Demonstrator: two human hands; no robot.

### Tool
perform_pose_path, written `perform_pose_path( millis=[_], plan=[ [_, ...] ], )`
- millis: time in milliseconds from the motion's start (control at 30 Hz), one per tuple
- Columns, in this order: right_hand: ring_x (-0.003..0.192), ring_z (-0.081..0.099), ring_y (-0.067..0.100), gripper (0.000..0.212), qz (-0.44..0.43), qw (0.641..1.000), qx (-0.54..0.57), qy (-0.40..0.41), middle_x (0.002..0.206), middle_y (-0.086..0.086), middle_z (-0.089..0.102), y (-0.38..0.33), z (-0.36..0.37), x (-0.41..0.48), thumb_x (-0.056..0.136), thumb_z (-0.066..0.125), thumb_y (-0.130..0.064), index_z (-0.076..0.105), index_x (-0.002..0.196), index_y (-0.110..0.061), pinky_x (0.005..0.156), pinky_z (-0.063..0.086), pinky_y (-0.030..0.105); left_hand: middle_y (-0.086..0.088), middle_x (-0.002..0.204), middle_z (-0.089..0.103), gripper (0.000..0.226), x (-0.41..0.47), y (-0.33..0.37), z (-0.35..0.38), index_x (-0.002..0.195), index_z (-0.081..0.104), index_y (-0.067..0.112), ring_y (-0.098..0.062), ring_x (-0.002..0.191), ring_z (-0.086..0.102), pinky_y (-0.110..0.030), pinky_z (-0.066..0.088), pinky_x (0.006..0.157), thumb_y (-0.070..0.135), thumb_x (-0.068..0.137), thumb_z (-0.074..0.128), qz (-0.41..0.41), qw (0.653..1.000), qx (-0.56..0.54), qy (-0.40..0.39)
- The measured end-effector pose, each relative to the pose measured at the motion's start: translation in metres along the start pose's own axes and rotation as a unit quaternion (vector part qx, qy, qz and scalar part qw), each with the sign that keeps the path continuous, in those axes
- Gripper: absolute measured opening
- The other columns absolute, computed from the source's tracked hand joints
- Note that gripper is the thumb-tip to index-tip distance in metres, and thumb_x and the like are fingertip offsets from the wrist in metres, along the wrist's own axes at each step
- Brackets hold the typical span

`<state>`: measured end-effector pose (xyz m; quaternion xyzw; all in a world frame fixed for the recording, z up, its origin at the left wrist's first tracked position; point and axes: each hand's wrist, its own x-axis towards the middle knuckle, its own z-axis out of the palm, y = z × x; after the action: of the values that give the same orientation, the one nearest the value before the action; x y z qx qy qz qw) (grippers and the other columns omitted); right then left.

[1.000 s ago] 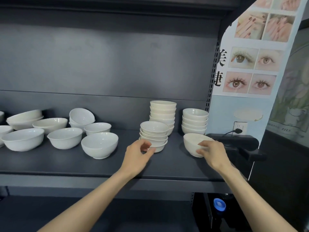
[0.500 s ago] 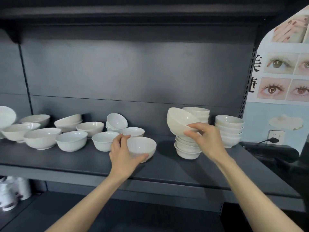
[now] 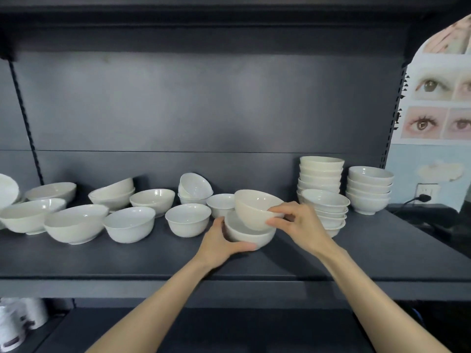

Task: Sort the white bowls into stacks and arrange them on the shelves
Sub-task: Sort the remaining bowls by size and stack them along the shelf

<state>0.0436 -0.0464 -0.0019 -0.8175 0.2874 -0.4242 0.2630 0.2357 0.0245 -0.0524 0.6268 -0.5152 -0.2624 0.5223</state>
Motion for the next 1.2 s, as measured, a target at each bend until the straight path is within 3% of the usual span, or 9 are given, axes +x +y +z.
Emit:
perform_pose_path(
  millis=[133, 233, 300, 467, 667, 800, 933, 1033, 1200],
  plan=[
    [0.101, 0.061, 0.021, 0.018, 0.007, 1.000, -0.012, -0.027, 0.091, -0.021, 0.065, -0.004, 0.009, 0.005, 0.080, 0.074, -0.009, 0.077, 0.096, -0.016, 0.094, 0.048, 0.039, 0.012, 0.116, 0.064, 0.082, 0.007, -0.005, -0.010, 0.113, 0.051, 0.025, 0.001, 0.101, 0.063, -0.020, 0.053, 0.082, 0.028, 0.044, 0.095, 0.008, 0.998, -0.051, -0.038],
    [0.099, 0.061, 0.022, 0.021, 0.016, 0.998, -0.026, -0.048, 0.097, -0.006, 0.068, -0.001, 0.015, 0.009, 0.079, 0.076, -0.012, 0.076, 0.098, -0.020, 0.094, 0.047, 0.040, 0.012, 0.115, 0.063, 0.072, 0.010, -0.008, -0.014, 0.120, 0.050, 0.016, 0.003, 0.098, 0.063, -0.014, 0.052, 0.075, 0.005, 0.060, 0.089, 0.015, 0.995, -0.079, -0.053],
    [0.099, 0.061, 0.024, 0.021, 0.020, 0.998, -0.026, -0.062, 0.100, 0.002, 0.068, 0.002, 0.018, 0.010, 0.079, 0.076, -0.013, 0.076, 0.099, -0.021, 0.094, 0.047, 0.041, 0.009, 0.118, 0.064, 0.074, 0.011, -0.011, -0.016, 0.123, 0.051, 0.016, 0.000, 0.100, 0.064, -0.016, 0.053, 0.076, 0.006, 0.061, 0.089, 0.016, 0.995, -0.082, -0.054],
    [0.102, 0.060, 0.018, 0.020, 0.014, 0.995, -0.020, -0.092, 0.099, -0.007, 0.067, 0.005, 0.018, 0.013, 0.081, 0.074, -0.011, 0.076, 0.100, -0.019, 0.094, 0.046, 0.032, 0.009, 0.120, 0.065, 0.073, 0.012, -0.015, -0.016, 0.123, 0.054, 0.020, -0.005, 0.102, 0.066, -0.019, 0.054, 0.078, 0.008, 0.060, 0.090, 0.013, 0.994, -0.092, -0.056],
    [0.099, 0.055, -0.011, 0.017, 0.001, 0.991, -0.009, -0.136, 0.091, -0.023, 0.067, 0.006, 0.017, 0.009, 0.084, 0.071, -0.008, 0.077, 0.092, -0.022, 0.087, 0.043, 0.012, 0.011, 0.120, 0.064, 0.074, 0.008, -0.011, -0.016, 0.123, 0.054, 0.022, -0.009, 0.102, 0.067, -0.020, 0.054, 0.077, 0.008, 0.060, 0.089, 0.012, 0.992, -0.109, -0.059],
    [0.095, 0.059, -0.001, 0.030, 0.001, 0.992, 0.003, -0.123, 0.094, -0.019, 0.067, 0.007, 0.016, 0.010, 0.083, 0.072, -0.011, 0.070, 0.083, -0.041, 0.083, 0.044, 0.013, 0.009, 0.123, 0.063, 0.074, 0.008, -0.011, -0.016, 0.125, 0.053, 0.020, -0.010, 0.105, 0.067, -0.024, 0.055, 0.081, 0.005, 0.061, 0.088, 0.007, 0.992, -0.113, -0.054],
    [0.092, 0.059, -0.002, 0.027, 0.006, 0.992, 0.003, -0.129, 0.093, -0.018, 0.068, 0.008, 0.014, 0.011, 0.082, 0.074, -0.013, 0.071, 0.084, -0.040, 0.080, 0.042, 0.010, 0.016, 0.116, 0.062, 0.066, 0.006, -0.008, -0.015, 0.116, 0.053, 0.027, -0.011, 0.103, 0.067, -0.020, 0.055, 0.076, 0.000, 0.066, 0.084, 0.007, 0.991, -0.120, -0.054],
    [0.094, 0.059, 0.002, 0.025, 0.011, 0.991, -0.003, -0.130, 0.092, -0.019, 0.067, 0.009, 0.014, 0.010, 0.081, 0.075, -0.015, 0.071, 0.085, -0.039, 0.080, 0.041, 0.012, 0.014, 0.118, 0.063, 0.070, 0.005, -0.006, -0.015, 0.123, 0.052, 0.022, -0.011, 0.102, 0.067, -0.019, 0.054, 0.075, 0.001, 0.065, 0.085, 0.004, 0.992, -0.117, -0.055],
    [0.115, 0.047, -0.004, 0.025, 0.006, 0.994, 0.002, -0.107, 0.117, -0.015, 0.062, 0.009, 0.019, 0.009, 0.072, 0.082, -0.019, 0.072, 0.087, -0.036, 0.098, 0.040, 0.023, 0.007, 0.122, 0.065, 0.077, 0.005, -0.007, -0.014, 0.127, 0.053, 0.018, -0.011, 0.098, 0.069, -0.019, 0.054, 0.074, 0.009, 0.060, 0.090, 0.007, 0.994, -0.103, -0.045]
  ],
)
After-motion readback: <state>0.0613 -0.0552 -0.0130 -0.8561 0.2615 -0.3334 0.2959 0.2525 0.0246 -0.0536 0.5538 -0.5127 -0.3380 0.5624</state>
